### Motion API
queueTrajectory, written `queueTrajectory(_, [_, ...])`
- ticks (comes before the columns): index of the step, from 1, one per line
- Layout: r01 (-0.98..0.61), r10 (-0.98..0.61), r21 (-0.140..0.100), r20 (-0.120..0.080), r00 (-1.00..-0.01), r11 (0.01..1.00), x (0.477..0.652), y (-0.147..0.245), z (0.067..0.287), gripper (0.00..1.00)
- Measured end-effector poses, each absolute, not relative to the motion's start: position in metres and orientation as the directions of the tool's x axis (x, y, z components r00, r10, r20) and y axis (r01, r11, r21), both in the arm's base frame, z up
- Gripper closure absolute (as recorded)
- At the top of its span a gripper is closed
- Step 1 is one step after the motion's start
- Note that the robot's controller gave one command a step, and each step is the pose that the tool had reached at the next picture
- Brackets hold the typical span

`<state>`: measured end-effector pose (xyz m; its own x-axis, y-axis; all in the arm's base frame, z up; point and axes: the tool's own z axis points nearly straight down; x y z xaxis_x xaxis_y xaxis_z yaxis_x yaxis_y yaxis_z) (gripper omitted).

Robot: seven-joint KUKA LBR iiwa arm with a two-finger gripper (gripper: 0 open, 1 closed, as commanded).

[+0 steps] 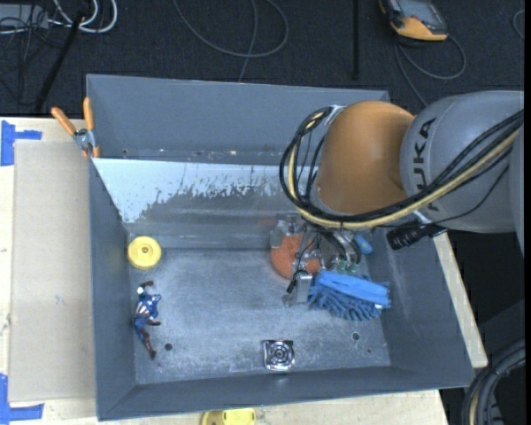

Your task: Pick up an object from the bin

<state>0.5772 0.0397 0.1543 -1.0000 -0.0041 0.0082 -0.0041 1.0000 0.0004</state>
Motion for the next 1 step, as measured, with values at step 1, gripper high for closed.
queueTrajectory(1, [-0.003,-0.003,0.001,0.001,-1.0,1.0,0.5789,0.0395,0.1589,0.0])
